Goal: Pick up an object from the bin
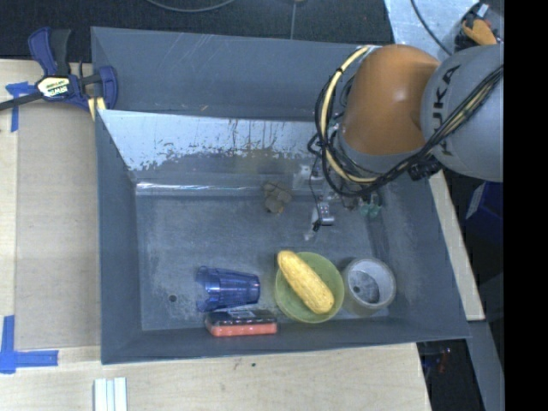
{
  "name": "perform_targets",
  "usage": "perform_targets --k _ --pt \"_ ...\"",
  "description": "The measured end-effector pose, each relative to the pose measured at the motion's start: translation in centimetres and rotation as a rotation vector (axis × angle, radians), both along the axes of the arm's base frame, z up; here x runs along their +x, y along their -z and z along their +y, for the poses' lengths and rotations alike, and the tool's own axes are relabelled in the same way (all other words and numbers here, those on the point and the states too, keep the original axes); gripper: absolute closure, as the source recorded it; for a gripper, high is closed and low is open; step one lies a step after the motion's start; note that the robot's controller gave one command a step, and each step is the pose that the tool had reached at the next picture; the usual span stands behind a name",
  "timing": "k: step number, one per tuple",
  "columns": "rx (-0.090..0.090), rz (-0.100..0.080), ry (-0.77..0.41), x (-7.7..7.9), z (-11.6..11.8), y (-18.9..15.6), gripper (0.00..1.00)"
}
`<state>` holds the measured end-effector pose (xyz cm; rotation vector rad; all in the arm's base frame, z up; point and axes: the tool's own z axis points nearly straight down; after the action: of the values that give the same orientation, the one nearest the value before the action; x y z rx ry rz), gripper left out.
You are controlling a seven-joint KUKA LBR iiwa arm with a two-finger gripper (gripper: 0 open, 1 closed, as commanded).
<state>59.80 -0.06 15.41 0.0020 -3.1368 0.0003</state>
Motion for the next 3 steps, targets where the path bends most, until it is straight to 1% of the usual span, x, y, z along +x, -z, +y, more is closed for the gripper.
perform_targets --k 1,2,3 --pt "0.000 -0.009 0.000 0.2 0.0 -0.5 0.00" --pt "-0.001 -0.036 -0.141 -5.9 0.1 7.8 0.00" --pt "-0.001 -0.028 -0.030 -7.2 -0.1 4.1 0.00"
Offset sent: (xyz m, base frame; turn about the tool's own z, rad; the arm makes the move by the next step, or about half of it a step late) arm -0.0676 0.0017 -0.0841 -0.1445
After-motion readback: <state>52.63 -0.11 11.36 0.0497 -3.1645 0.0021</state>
